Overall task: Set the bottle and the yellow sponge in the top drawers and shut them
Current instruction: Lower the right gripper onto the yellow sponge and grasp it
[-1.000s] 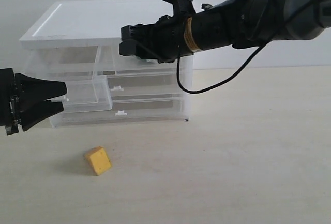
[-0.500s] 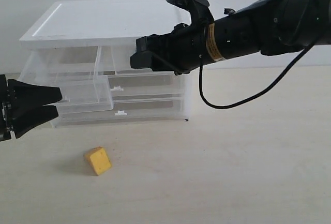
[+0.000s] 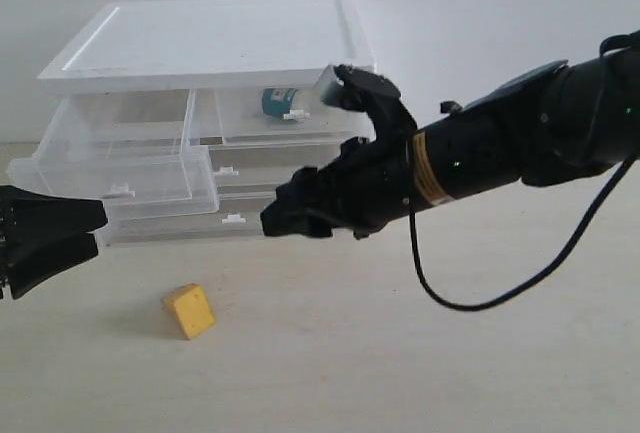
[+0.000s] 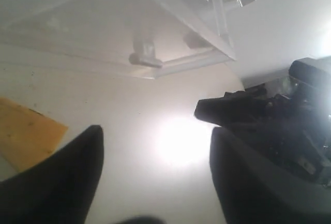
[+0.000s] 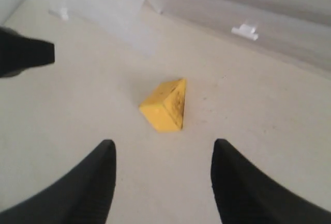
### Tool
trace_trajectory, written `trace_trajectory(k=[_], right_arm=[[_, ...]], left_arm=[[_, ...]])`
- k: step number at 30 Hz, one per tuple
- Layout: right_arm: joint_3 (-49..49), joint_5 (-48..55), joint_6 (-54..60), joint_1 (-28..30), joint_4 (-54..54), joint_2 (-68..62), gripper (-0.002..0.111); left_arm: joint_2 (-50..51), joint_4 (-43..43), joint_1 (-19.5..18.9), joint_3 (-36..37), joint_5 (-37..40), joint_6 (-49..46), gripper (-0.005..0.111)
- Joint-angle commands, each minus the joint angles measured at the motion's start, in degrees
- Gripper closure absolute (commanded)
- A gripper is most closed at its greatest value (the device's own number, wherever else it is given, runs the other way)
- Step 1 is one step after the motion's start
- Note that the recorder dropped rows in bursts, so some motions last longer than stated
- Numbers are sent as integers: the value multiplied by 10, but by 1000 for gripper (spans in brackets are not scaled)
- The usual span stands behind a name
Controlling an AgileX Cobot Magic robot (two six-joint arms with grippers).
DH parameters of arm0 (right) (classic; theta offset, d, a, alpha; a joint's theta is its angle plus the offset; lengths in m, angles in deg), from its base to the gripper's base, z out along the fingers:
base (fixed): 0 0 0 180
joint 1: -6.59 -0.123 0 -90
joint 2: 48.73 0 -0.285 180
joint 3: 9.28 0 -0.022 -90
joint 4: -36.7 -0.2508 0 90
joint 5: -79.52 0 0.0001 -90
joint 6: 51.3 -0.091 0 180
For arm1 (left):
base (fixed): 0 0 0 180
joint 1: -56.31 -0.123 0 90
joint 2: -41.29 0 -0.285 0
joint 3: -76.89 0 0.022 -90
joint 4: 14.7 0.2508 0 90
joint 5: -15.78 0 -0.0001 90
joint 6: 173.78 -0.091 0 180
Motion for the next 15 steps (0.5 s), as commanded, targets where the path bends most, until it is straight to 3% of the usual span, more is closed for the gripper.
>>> trace_trajectory(k=[1, 7, 11, 15], right_arm=[[34, 57, 74, -52, -28, 8, 58], [24, 189, 132, -148, -66, -14, 58], [-1, 263, 149, -183, -87, -50, 58], [-42, 246, 147, -184, -108, -104, 58]], left_arm=[[-9, 29, -13, 10, 7, -17, 50], [-32, -37, -57, 66, -118, -90, 50], [-48, -37, -83, 89, -134, -127, 50], [-58, -37, -87, 92, -133, -129, 50]])
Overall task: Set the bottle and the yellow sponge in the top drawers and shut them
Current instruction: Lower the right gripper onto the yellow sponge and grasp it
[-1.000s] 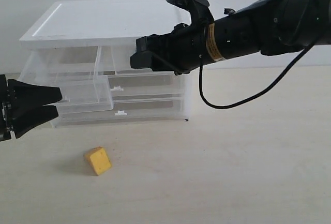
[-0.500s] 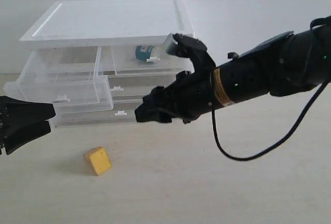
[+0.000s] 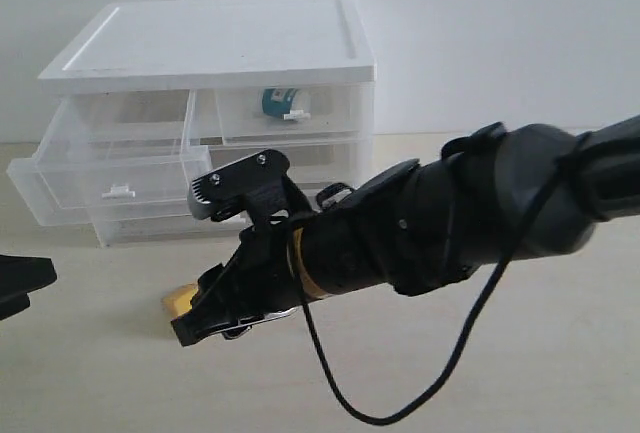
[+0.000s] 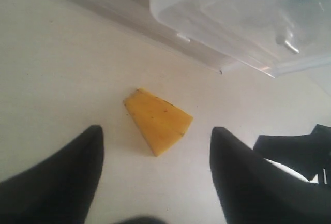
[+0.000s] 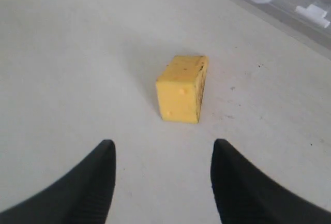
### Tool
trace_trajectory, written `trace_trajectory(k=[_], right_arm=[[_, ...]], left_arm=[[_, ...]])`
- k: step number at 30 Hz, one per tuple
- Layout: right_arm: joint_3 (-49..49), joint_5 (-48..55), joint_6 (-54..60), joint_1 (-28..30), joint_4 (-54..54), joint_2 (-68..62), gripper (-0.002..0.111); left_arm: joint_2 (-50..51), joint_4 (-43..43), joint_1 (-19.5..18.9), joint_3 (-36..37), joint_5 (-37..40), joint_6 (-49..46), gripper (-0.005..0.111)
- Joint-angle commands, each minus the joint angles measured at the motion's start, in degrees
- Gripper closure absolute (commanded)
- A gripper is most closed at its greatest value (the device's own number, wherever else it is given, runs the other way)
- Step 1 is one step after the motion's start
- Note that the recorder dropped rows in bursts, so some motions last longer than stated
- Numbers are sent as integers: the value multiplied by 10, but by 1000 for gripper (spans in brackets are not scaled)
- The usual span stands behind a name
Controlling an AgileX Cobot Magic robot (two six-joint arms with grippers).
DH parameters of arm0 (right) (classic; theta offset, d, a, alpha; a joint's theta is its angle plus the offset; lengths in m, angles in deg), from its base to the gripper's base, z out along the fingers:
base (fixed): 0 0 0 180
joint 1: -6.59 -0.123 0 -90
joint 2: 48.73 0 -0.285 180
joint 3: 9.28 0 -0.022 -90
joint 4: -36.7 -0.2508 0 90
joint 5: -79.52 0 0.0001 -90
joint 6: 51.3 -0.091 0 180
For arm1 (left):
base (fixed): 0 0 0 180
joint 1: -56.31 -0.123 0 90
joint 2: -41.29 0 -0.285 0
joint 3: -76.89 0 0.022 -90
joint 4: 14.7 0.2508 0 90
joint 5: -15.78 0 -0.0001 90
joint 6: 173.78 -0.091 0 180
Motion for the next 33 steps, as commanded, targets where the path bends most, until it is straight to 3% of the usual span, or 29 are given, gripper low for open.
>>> trace_trajectory(k=[1, 10, 33], right_arm=[[-44, 2, 5, -2, -32, -56, 58], [-90, -19, 8, -10, -44, -103, 58], [-183, 37, 27, -14, -44, -208, 58]], left_arm=[[-14, -10, -6, 5, 2, -14, 50], [-16, -10, -6, 5, 2, -14, 50], [-15, -10, -4, 5, 2, -14, 50]])
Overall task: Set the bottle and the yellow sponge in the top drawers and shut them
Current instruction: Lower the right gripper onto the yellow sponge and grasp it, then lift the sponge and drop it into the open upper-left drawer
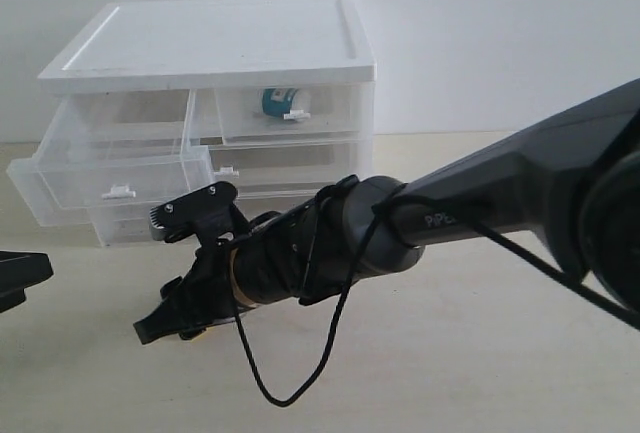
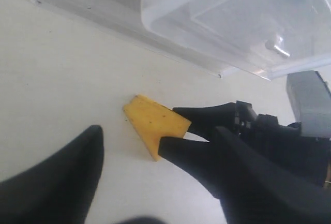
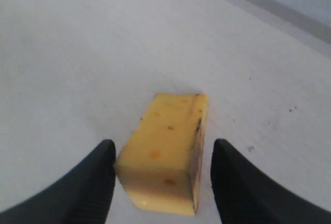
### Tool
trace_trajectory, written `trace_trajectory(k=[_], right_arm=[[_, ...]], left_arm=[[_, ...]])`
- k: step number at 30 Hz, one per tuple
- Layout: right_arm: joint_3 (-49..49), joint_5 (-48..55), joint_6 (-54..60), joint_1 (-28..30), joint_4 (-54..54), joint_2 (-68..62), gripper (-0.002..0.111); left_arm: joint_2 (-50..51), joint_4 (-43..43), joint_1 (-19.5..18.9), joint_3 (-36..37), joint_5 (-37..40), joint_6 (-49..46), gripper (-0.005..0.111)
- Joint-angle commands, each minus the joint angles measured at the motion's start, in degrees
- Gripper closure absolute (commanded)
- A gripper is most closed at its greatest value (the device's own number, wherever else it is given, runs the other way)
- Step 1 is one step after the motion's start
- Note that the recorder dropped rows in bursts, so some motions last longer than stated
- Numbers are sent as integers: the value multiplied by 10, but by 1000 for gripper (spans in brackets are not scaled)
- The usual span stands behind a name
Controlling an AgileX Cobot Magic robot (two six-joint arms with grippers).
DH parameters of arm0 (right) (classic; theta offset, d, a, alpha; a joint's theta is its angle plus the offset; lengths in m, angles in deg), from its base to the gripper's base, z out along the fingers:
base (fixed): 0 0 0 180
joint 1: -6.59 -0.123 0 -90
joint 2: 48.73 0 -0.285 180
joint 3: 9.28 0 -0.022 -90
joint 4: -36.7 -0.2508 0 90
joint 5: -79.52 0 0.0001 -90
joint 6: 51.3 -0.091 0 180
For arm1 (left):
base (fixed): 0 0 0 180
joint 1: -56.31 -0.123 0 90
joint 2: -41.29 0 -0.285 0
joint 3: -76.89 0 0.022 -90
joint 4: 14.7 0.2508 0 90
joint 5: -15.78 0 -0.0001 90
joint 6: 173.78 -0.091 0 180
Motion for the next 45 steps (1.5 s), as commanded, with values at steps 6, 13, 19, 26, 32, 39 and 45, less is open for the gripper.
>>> trace_trajectory(k=[6, 13, 19, 26, 32, 39, 45], right_arm=[[-7, 13, 2, 0, -1, -18, 76], [-4, -138, -73, 0, 29, 4, 109], [27, -189, -206, -1, 138, 31, 109], [128, -166, -157, -1, 138, 103, 109], [143, -215, -142, -1, 123, 213, 109], [97, -159, -125, 0, 100, 307, 108], [-31, -101, -136, 1, 114, 278, 108]], left_arm=[[-2, -6, 0, 3, 2, -4, 50], [-2, -6, 0, 3, 2, -4, 50], [-2, -6, 0, 3, 1, -4, 50], [-2, -6, 0, 3, 1, -7, 50], [-2, -6, 0, 3, 1, -7, 50], [-2, -6, 0, 3, 1, -7, 50], [-2, -6, 0, 3, 1, -7, 50]])
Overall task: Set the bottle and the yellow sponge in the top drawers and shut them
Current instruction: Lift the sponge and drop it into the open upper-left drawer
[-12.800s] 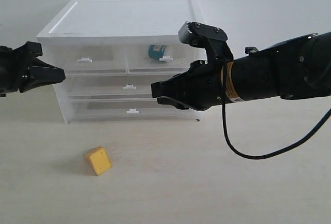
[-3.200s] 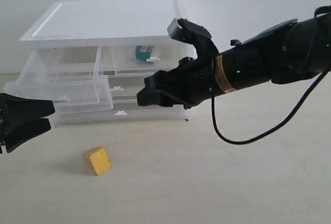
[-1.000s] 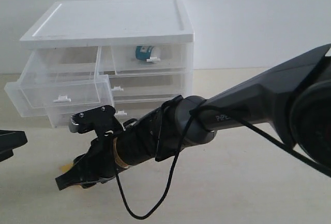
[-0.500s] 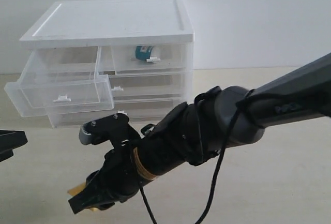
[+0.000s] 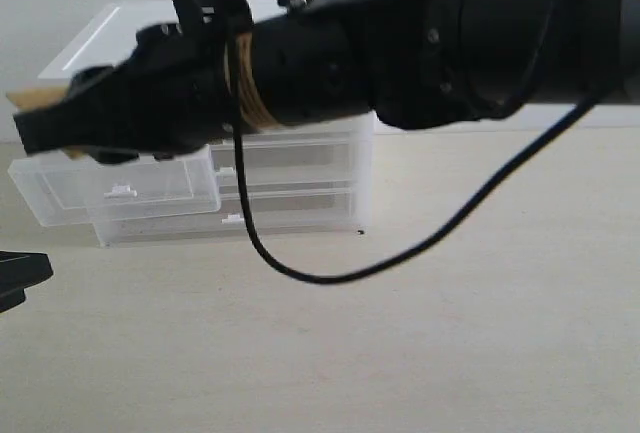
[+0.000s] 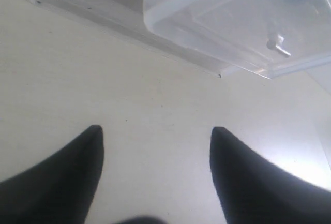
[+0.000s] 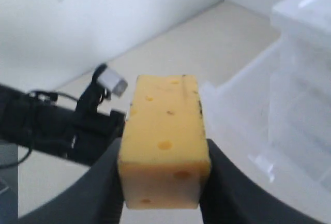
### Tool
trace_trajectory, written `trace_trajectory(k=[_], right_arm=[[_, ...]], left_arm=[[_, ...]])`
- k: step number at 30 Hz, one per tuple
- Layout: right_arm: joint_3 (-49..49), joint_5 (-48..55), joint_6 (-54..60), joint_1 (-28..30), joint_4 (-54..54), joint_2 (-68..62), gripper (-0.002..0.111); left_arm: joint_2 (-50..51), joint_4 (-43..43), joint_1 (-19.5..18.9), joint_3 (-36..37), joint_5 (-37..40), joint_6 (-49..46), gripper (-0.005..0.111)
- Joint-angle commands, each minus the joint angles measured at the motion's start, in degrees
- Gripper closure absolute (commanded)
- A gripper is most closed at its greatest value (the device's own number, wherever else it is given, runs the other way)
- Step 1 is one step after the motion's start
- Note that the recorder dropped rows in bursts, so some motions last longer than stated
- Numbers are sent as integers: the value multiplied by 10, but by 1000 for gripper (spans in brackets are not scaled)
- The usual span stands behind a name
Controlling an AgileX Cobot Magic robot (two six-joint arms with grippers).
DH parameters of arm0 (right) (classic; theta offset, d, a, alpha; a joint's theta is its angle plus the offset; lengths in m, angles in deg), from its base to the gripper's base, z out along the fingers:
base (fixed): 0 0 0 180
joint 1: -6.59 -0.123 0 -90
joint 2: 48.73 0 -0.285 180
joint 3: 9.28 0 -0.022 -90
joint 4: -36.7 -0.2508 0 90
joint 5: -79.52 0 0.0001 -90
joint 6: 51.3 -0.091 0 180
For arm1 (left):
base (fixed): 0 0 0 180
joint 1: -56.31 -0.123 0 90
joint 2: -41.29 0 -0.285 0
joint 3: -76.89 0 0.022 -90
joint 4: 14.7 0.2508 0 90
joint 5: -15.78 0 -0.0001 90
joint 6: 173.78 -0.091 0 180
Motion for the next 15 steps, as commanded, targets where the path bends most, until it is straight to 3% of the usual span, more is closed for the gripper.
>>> trace_trajectory(k=[1, 12, 15], right_arm=[[-73, 59, -5, 2, 6, -30, 108], [-195, 142, -7, 2, 7, -168, 108], [-206, 159, -6, 3, 7, -190, 97]], left_arm=[[-2, -6, 0, 3, 1, -7, 50], [-2, -6, 0, 3, 11, -7, 50], [-2, -6, 0, 4, 10, -7, 50]])
